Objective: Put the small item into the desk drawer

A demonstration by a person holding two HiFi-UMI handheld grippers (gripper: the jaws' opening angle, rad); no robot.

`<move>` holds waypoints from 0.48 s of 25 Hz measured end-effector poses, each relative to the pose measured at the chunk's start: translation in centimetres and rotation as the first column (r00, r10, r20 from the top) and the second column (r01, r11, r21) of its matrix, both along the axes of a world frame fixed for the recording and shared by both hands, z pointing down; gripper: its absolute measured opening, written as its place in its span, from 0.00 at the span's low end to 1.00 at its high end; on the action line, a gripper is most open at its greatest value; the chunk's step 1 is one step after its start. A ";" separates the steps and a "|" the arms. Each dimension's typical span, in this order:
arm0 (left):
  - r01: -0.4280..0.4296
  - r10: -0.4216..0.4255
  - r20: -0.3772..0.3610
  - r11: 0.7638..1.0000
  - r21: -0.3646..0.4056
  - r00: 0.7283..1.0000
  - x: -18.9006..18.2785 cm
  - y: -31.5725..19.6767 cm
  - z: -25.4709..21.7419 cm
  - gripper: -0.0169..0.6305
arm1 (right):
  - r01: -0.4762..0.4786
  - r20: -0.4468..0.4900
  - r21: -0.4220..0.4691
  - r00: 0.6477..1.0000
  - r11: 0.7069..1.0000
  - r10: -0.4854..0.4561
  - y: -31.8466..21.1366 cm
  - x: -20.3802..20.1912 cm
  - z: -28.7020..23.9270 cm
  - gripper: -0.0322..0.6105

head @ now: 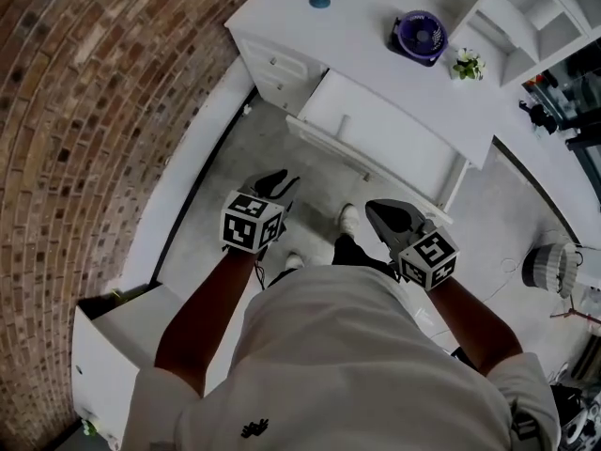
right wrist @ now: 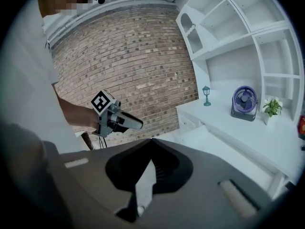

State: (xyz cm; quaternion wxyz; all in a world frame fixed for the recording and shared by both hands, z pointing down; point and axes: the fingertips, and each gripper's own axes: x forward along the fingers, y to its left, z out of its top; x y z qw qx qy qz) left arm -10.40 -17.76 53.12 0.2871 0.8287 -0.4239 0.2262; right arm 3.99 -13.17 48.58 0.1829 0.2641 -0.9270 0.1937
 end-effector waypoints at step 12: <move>-0.024 0.028 -0.052 0.998 0.065 0.998 -5.6 13.0 -3.0 0.11 | -0.007 -0.012 0.018 1.000 1.000 0.007 9.6 -5.4 -0.4 0.07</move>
